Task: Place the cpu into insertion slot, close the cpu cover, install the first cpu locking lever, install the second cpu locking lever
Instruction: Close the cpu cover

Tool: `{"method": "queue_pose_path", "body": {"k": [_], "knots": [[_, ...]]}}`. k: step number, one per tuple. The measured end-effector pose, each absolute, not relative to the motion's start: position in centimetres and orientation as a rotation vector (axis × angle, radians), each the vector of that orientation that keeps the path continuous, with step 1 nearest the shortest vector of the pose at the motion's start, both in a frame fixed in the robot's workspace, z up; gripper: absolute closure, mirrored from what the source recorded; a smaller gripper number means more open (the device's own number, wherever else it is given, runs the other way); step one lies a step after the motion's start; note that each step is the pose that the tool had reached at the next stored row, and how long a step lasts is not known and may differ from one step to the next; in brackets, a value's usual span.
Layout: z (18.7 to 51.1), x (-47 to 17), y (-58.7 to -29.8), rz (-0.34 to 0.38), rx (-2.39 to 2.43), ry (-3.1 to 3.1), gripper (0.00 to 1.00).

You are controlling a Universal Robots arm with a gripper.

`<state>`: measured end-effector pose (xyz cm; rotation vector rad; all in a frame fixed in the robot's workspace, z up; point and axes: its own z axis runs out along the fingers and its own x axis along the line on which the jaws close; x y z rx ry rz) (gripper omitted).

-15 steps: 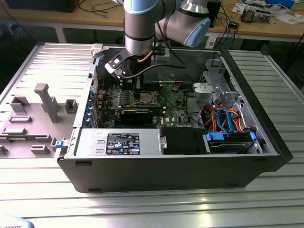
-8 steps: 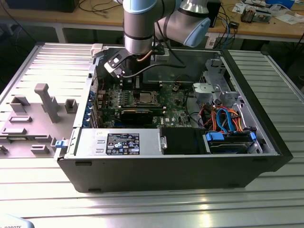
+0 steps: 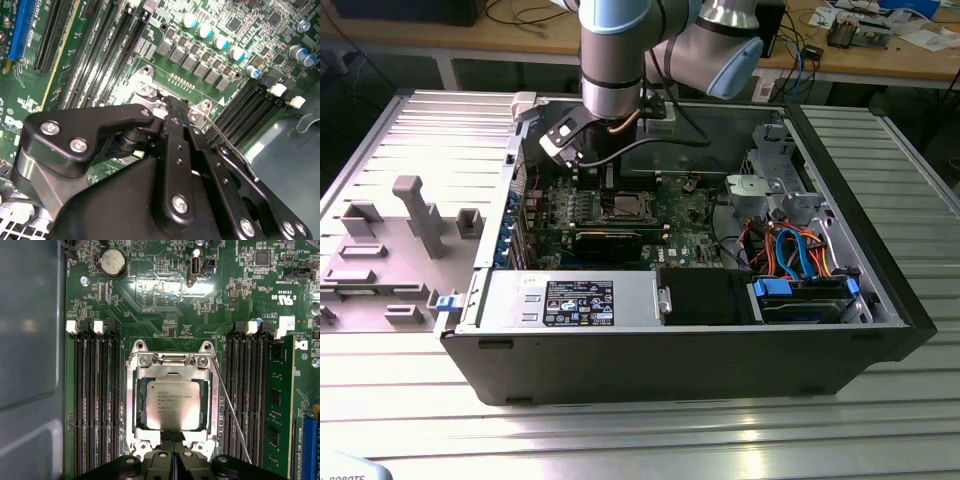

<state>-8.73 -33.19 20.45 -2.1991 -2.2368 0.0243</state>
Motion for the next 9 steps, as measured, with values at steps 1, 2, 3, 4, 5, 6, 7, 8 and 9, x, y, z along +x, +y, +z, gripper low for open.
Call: {"method": "queue_pose_path", "body": {"k": [1, 2, 3, 4, 5, 6, 7, 8, 9], "knots": [[20.6, -8.7, -33.2, 0.022, -2.199, -2.237, 0.89], [21.0, -8.7, -33.2, 0.023, -2.199, -2.237, 0.89], [21.4, -8.7, -33.2, 0.024, -2.199, -2.237, 0.89], [21.6, -8.7, -33.2, 0.024, -2.199, -2.237, 0.89], [22.0, -8.7, -33.2, 0.024, -2.199, -2.237, 0.89], [22.1, -8.7, -33.2, 0.024, -2.199, -2.237, 0.89], [22.2, -8.7, -33.2, 0.024, -2.199, -2.237, 0.89], [22.2, -8.6, -33.2, 0.023, -2.198, -2.237, 0.89], [22.1, -8.3, -33.2, 0.023, -2.198, -2.236, 0.89]]}}
